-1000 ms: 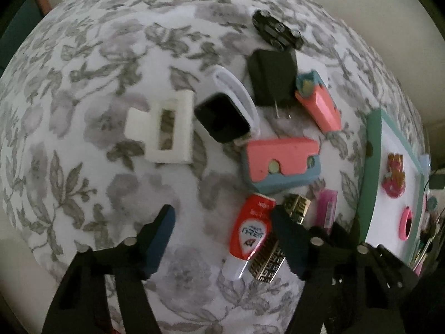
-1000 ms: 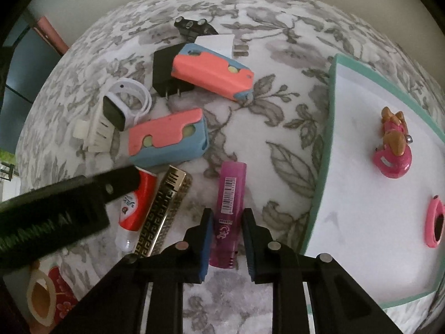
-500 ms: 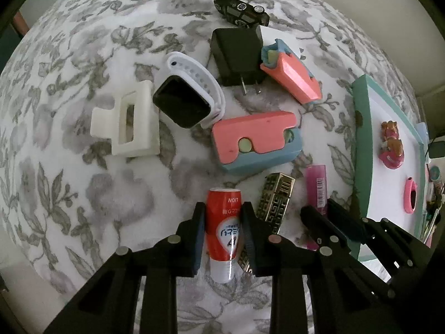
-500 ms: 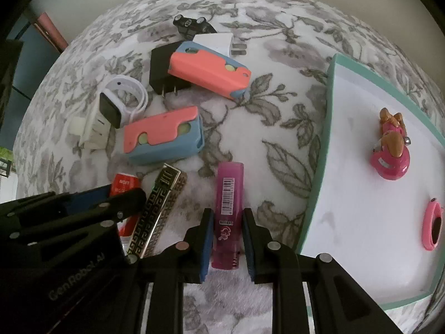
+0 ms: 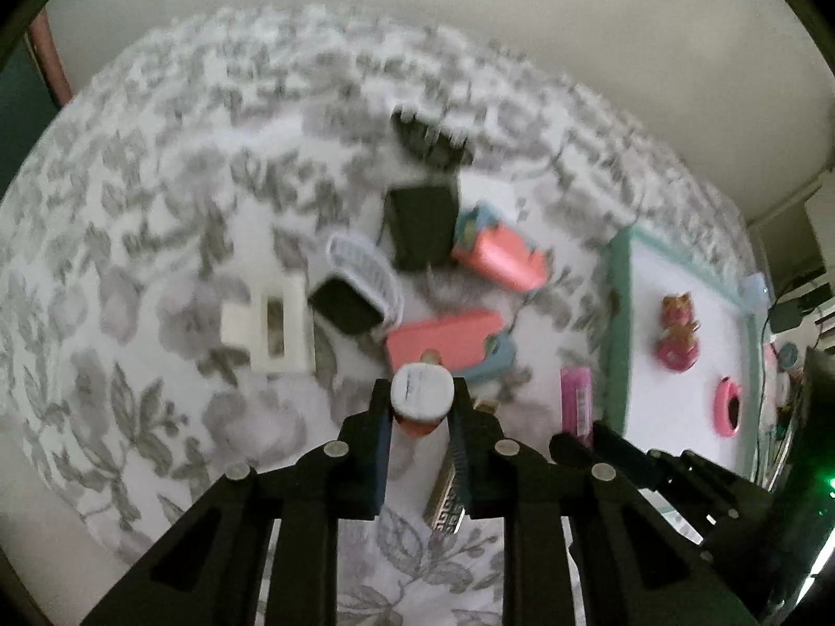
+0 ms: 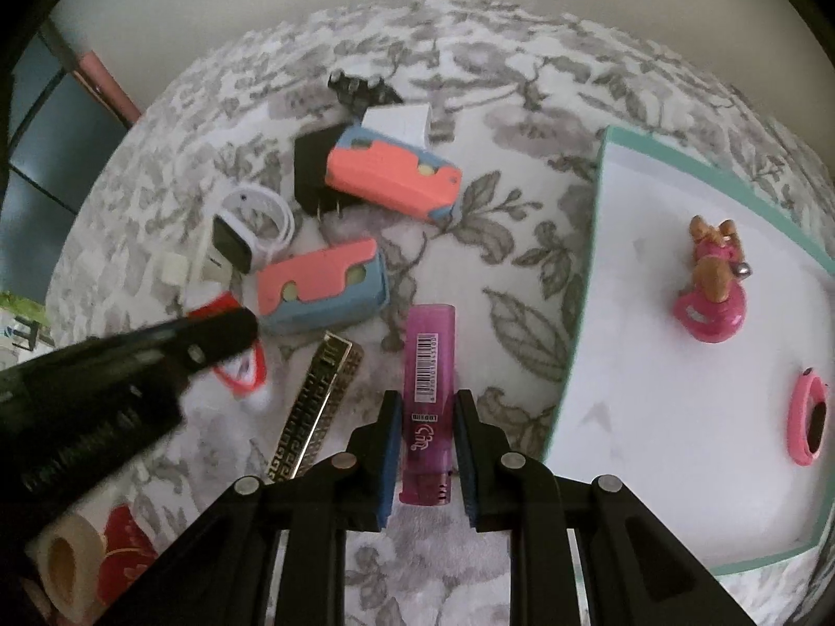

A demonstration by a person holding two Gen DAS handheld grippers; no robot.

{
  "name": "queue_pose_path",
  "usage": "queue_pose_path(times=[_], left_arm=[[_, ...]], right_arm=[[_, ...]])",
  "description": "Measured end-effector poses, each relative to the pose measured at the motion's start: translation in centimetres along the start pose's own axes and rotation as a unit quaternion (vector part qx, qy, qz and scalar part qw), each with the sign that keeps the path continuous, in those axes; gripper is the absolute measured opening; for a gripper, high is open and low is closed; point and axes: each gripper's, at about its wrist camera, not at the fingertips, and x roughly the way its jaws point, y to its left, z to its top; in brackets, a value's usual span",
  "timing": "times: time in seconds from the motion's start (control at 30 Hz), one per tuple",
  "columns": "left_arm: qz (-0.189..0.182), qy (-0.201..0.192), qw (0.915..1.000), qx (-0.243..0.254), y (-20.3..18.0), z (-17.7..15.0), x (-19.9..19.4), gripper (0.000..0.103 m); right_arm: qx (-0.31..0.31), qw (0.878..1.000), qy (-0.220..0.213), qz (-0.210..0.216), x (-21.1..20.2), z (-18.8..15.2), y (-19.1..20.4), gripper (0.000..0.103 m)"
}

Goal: Organize rigid objects
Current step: 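Carry glue stick and lipstick into the tray and open both tools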

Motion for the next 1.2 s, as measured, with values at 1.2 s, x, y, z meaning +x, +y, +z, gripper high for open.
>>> queue_pose_path(times=[1.2], left_arm=[[-0.101, 0.059, 0.9735, 0.197, -18.7, -4.2, 3.8, 0.021]], right_arm=[[0.221, 0.97, -0.021, -0.097, -4.6, -3.7, -20.2, 0.021]])
